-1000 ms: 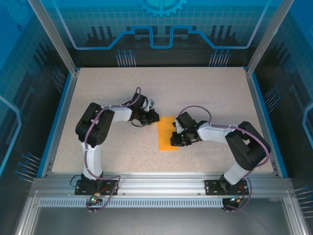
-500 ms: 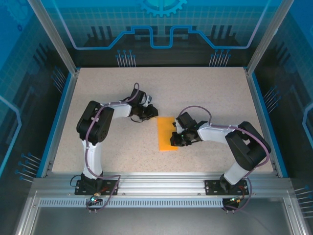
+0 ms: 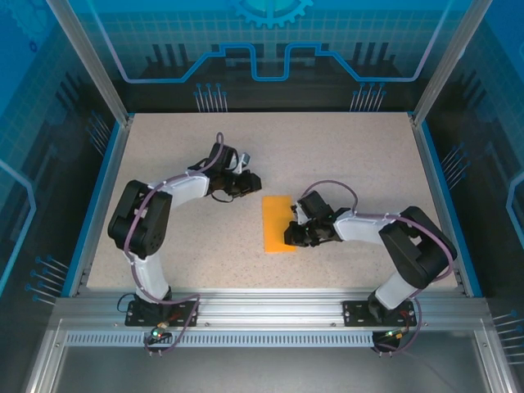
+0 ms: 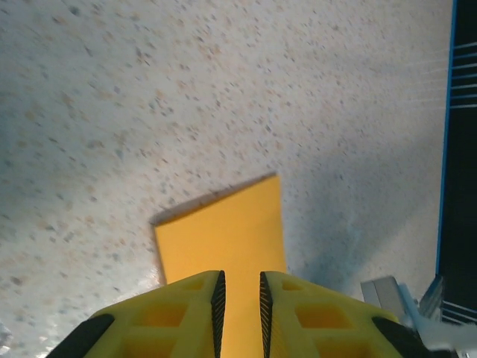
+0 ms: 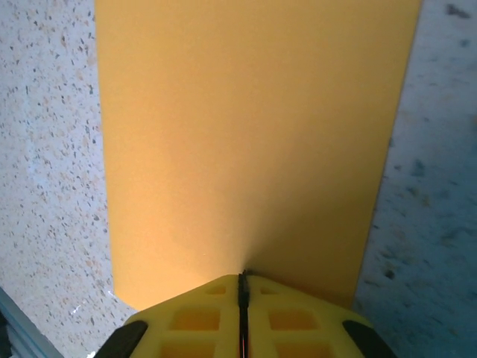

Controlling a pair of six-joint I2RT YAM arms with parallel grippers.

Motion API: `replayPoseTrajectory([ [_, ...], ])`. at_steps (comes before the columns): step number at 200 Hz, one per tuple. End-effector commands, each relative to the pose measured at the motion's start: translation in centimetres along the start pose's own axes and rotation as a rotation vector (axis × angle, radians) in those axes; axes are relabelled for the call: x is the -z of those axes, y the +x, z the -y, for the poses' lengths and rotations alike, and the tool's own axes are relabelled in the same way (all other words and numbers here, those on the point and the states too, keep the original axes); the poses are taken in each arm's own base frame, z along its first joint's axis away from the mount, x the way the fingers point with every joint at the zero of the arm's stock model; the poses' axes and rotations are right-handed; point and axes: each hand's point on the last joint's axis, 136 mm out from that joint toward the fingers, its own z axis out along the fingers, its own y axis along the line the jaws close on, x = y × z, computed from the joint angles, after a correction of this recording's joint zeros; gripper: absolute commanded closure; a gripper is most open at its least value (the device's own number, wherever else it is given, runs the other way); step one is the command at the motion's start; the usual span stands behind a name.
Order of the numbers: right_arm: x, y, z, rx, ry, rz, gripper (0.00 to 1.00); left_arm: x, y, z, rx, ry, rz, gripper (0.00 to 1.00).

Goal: Fold a paper plane with a square sheet of paper (fold left side to right side)
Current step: First fold the square sheet of paper in half at the center of the table, then fold the triangle a second time at the center of the table.

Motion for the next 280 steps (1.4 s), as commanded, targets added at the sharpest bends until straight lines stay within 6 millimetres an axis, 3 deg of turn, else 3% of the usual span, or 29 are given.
replayPoseTrajectory([
  [1, 1.4, 0.0, 0.8, 0.034, 0.067, 0.046, 0.85, -0.6, 3.6, 1.2, 0.013, 0.021, -0.097, 0.76],
  [36, 3.9, -1.5, 0.8, 0.075, 0.098, 0.145, 0.67, -2.6, 5.1, 2.3, 0.004, 0.008, -0.134, 0.76],
  [78, 5.4, -1.4, 2.5, 0.028, 0.116, 0.147, 0.58, -4.5, 5.8, 0.7, 0.020, -0.057, -0.156, 0.76],
  [156, 5.8, -1.5, 1.0, -0.065, -0.077, 0.076, 0.57, -5.4, 7.5, -2.2, 0.049, -0.130, -0.194, 0.77],
  [182, 5.2, -1.4, 0.2, -0.092, -0.133, 0.017, 0.61, -5.4, 8.2, -3.0, 0.060, -0.141, -0.203, 0.77],
  [280, 2.6, -0.9, 0.5, -0.130, -0.137, -0.080, 0.64, -5.5, 8.5, -3.0, 0.056, -0.138, -0.207, 0.77],
])
